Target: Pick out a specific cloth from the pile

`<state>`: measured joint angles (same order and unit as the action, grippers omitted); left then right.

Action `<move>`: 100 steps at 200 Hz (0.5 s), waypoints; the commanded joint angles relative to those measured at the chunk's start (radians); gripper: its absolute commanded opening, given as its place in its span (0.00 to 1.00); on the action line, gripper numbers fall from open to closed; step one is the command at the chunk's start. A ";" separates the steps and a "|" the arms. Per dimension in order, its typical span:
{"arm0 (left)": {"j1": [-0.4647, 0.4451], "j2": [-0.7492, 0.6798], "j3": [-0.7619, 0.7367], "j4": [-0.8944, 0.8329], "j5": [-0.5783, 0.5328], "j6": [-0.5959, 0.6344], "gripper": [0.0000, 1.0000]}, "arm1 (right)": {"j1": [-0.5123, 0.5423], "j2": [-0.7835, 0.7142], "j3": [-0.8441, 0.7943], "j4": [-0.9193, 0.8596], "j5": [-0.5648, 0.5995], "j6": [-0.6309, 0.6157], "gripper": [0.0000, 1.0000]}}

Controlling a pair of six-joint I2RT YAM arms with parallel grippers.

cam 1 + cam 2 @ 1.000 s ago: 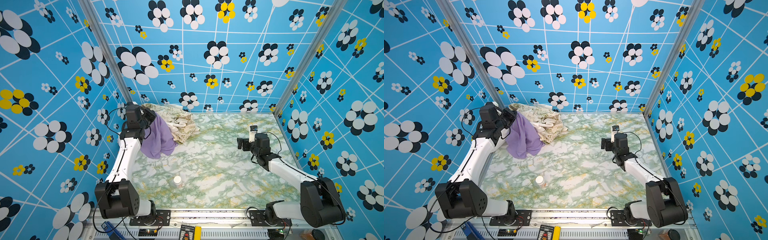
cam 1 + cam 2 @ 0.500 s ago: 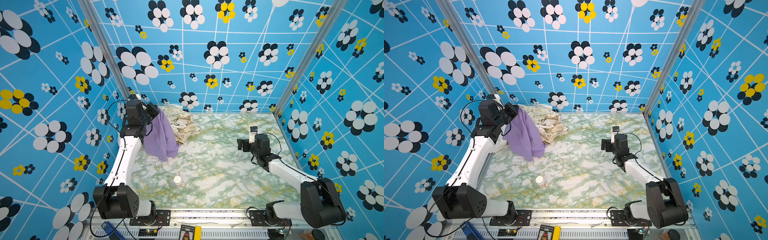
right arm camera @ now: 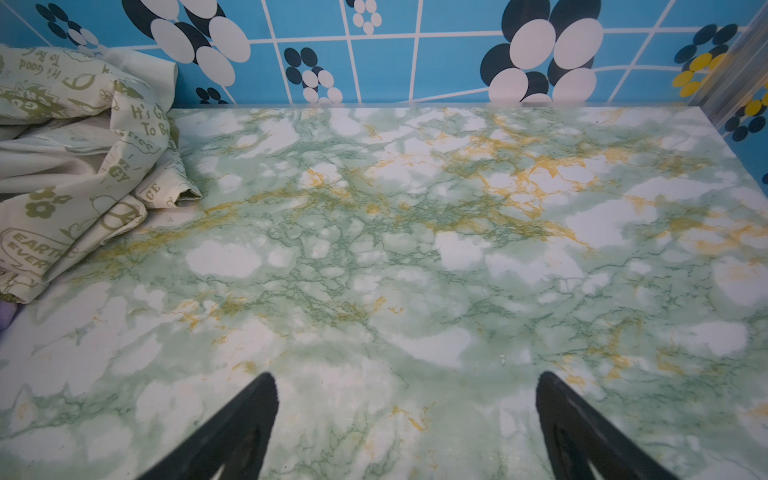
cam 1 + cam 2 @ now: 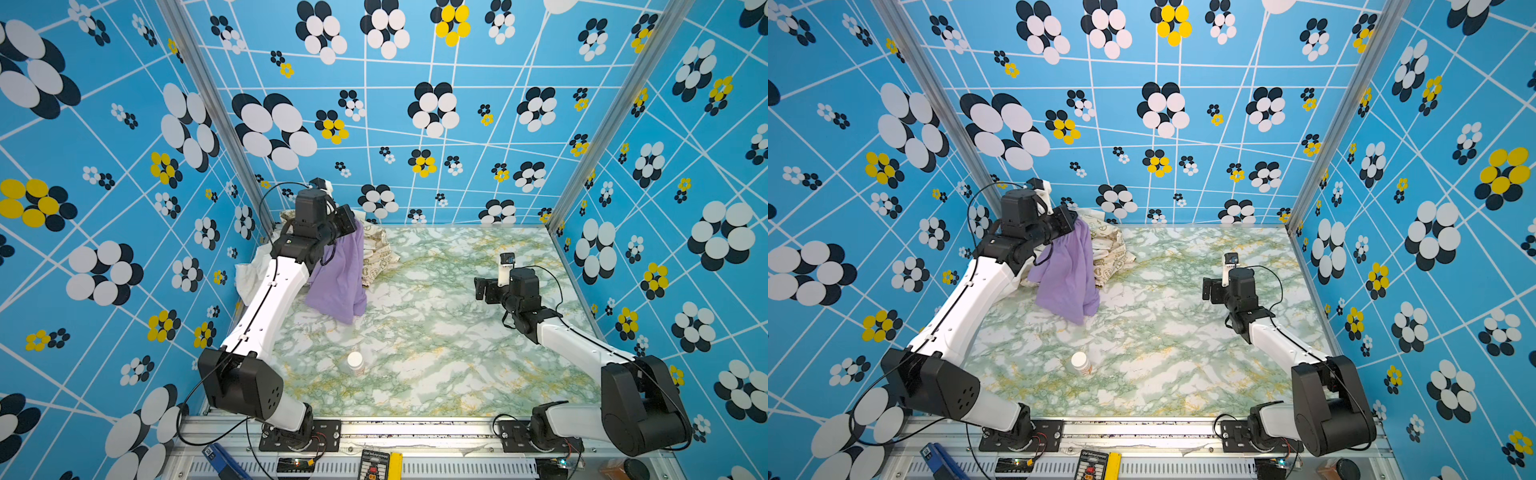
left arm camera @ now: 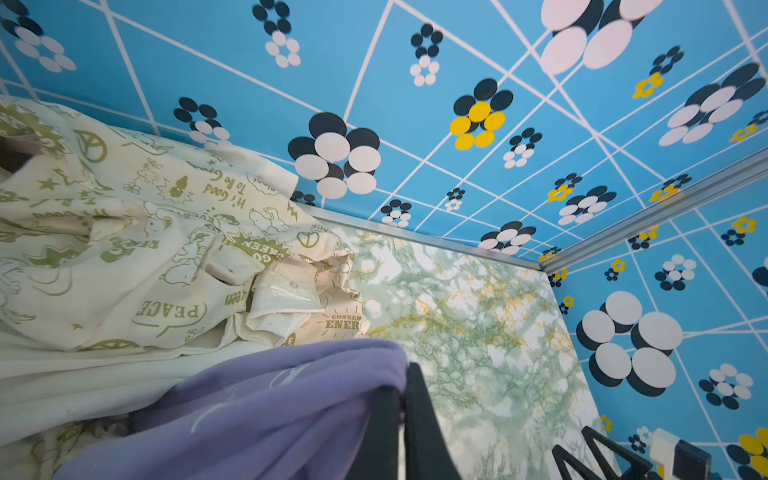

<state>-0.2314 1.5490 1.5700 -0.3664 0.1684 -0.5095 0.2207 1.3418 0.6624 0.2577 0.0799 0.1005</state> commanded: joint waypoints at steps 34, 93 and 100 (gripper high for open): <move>-0.138 0.186 0.119 -0.238 0.008 0.189 0.06 | 0.006 0.008 0.008 0.006 0.019 0.008 0.99; -0.196 0.307 0.269 -0.415 -0.054 0.329 0.59 | 0.009 0.023 0.028 -0.004 0.027 0.028 0.99; -0.188 0.265 0.241 -0.377 -0.058 0.316 0.68 | 0.011 0.026 0.033 -0.006 0.028 0.030 0.99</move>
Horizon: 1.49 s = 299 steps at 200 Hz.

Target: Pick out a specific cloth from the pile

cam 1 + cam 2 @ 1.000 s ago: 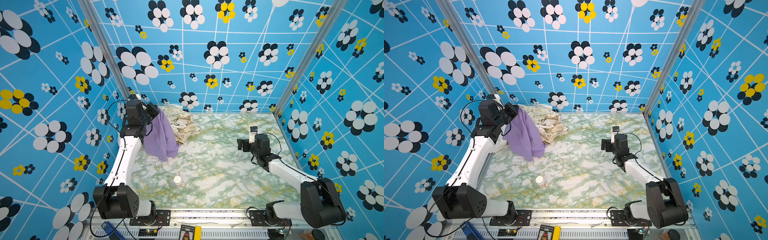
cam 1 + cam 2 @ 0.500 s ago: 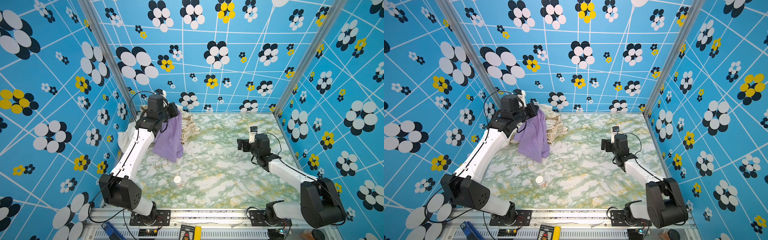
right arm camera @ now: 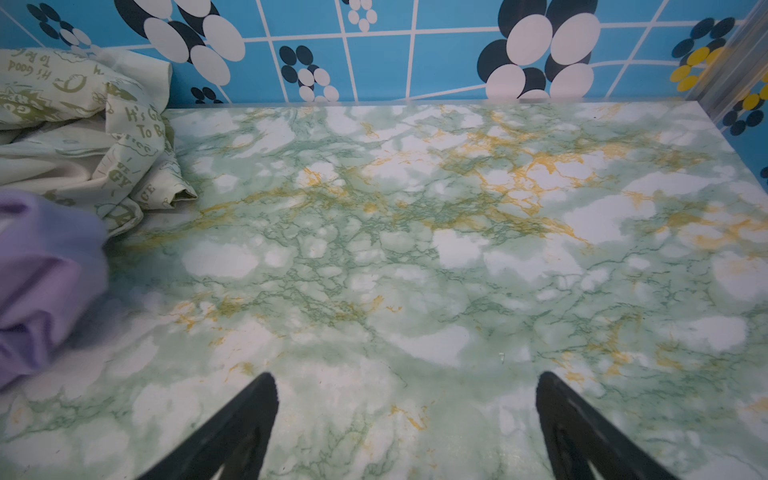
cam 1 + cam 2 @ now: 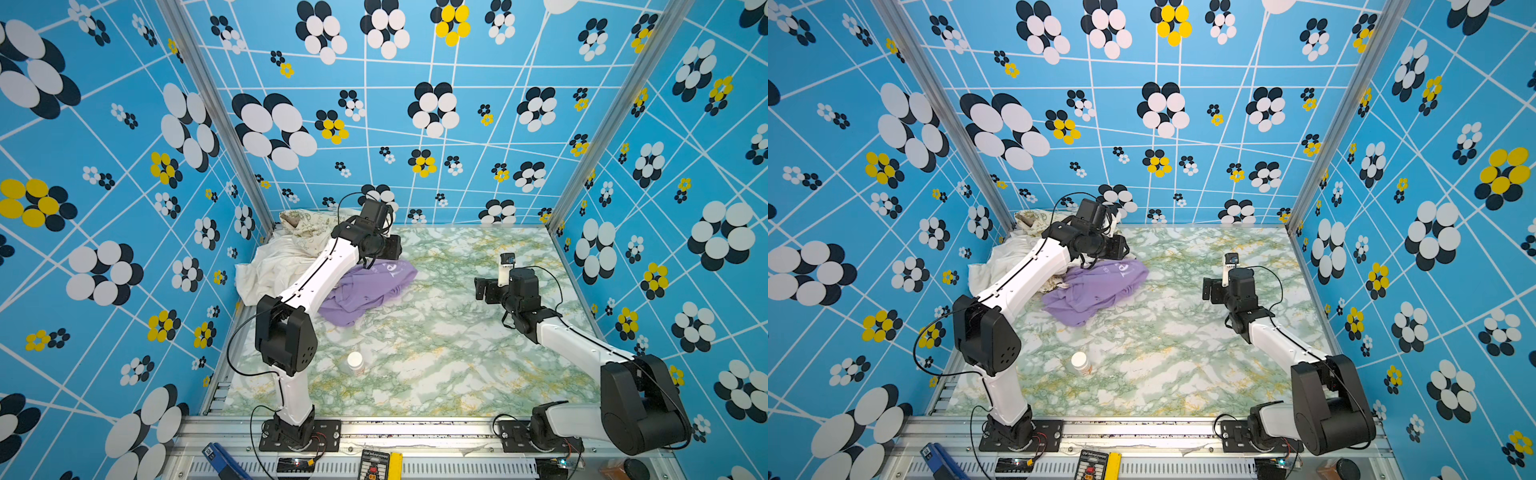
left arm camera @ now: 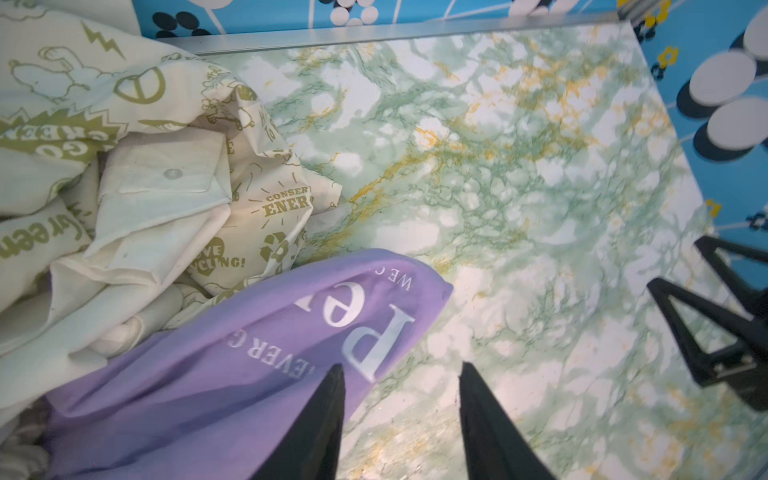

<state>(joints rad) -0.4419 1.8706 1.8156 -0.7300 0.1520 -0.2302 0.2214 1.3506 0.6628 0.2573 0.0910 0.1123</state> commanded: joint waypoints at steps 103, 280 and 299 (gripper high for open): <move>0.285 -0.370 -0.511 0.241 0.044 -0.345 0.75 | 0.074 0.086 0.089 -0.009 0.037 0.017 0.99; 0.229 -0.179 -0.548 0.127 -0.002 -0.602 0.59 | 0.151 0.129 0.127 -0.020 0.013 -0.013 0.99; 0.229 -0.161 -0.545 0.129 -0.031 -0.621 0.57 | 0.149 0.123 0.123 -0.028 0.012 -0.020 0.99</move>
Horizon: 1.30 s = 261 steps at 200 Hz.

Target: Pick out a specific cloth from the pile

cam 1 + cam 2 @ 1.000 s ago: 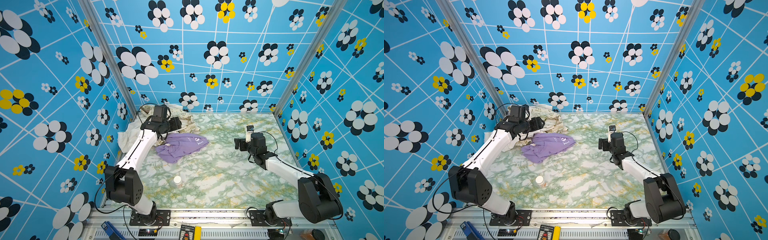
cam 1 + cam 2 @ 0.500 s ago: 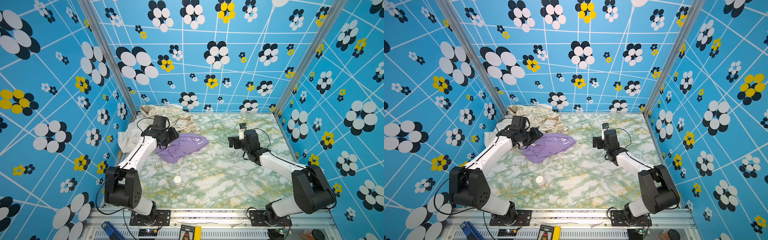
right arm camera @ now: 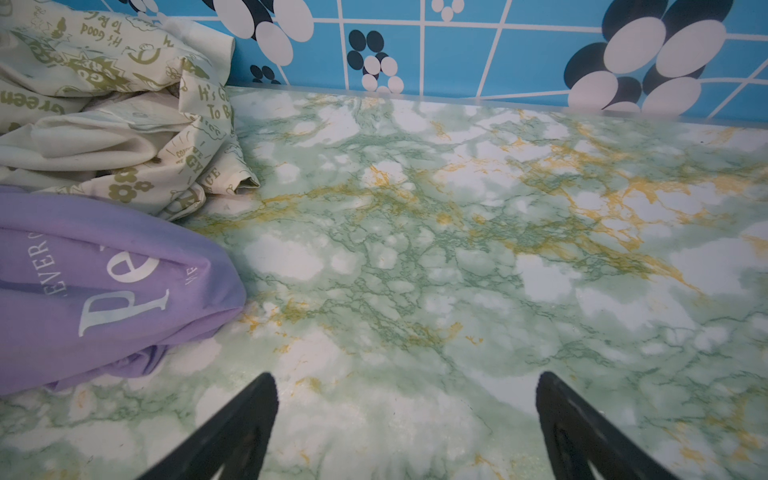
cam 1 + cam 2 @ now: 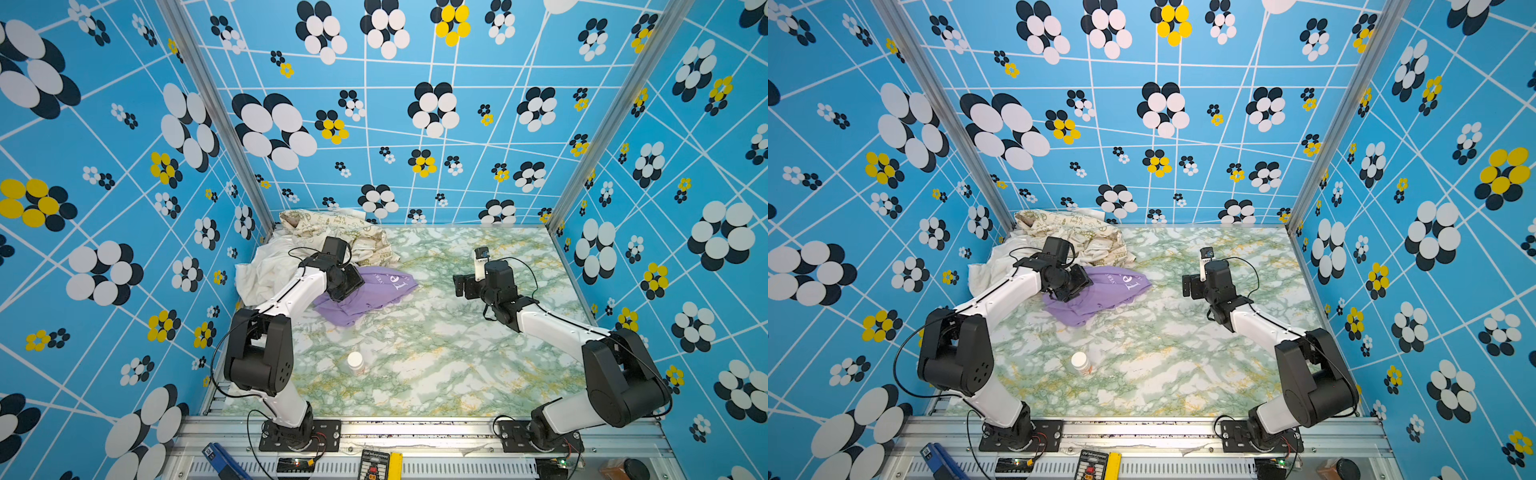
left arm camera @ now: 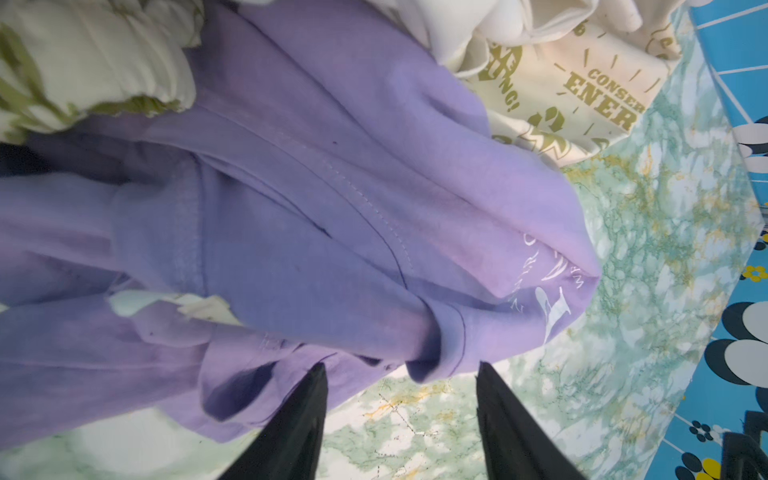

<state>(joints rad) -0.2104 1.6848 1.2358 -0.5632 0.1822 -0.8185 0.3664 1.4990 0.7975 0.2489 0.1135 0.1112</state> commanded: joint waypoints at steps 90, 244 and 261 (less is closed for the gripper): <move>-0.001 0.118 0.085 0.048 -0.057 -0.106 0.46 | 0.006 -0.053 -0.042 -0.028 -0.015 -0.042 0.99; -0.007 0.000 0.149 0.283 0.037 0.064 0.00 | 0.006 -0.003 0.081 -0.073 -0.111 -0.108 0.99; -0.009 -0.013 0.166 0.298 0.067 0.100 0.00 | 0.007 0.000 0.102 -0.074 -0.124 -0.116 0.99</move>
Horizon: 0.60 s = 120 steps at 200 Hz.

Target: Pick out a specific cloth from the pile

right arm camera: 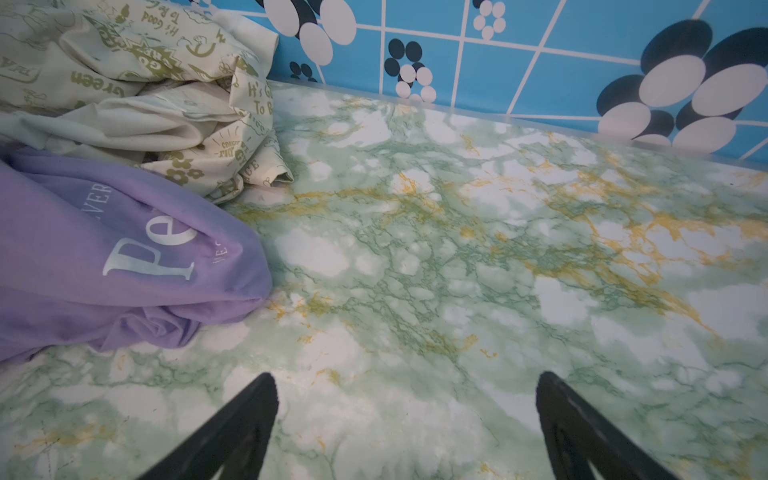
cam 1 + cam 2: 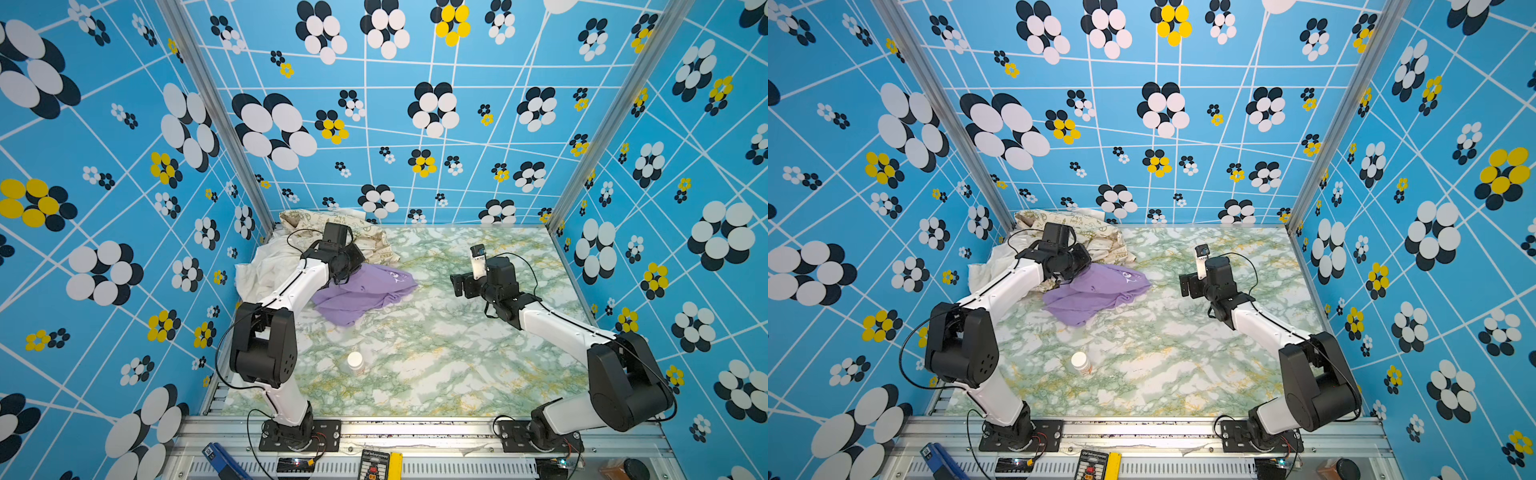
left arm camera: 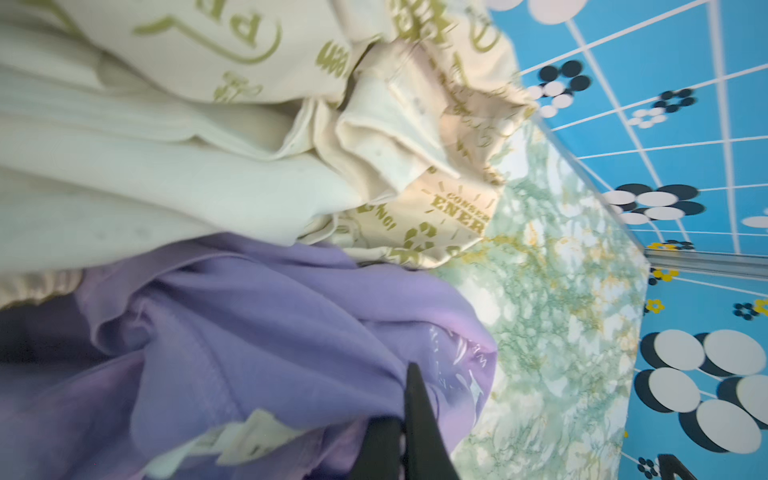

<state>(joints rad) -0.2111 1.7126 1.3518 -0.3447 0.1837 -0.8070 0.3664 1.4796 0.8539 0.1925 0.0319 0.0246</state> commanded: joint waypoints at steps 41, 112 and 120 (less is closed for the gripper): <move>-0.008 -0.061 0.066 0.140 0.155 0.128 0.00 | 0.016 0.018 0.082 -0.018 -0.074 -0.054 0.99; -0.017 -0.002 0.175 0.216 0.346 0.104 0.00 | 0.043 0.008 0.152 -0.033 -0.170 -0.132 0.99; -0.020 0.007 0.187 0.216 0.365 0.104 0.00 | 0.049 0.010 0.164 -0.037 -0.185 -0.144 0.99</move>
<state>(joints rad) -0.2153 1.6985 1.4696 -0.2062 0.4377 -0.7101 0.3962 1.4841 0.9672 0.1783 -0.0872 -0.0673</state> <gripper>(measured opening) 0.047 0.991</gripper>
